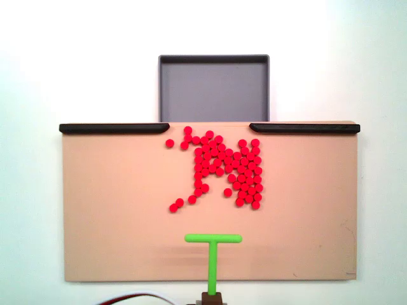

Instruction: Gather the left side granules

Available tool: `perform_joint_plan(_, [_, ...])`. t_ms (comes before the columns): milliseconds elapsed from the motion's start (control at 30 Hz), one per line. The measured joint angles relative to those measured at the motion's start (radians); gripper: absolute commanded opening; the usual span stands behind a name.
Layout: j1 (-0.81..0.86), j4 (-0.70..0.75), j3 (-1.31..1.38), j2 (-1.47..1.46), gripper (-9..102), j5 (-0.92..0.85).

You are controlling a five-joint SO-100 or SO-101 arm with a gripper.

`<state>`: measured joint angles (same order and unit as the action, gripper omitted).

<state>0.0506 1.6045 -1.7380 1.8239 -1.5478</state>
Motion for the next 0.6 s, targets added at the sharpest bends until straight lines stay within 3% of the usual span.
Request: perform_joint_plan(600, [-0.012,0.000,0.000,0.018,0,0.015])
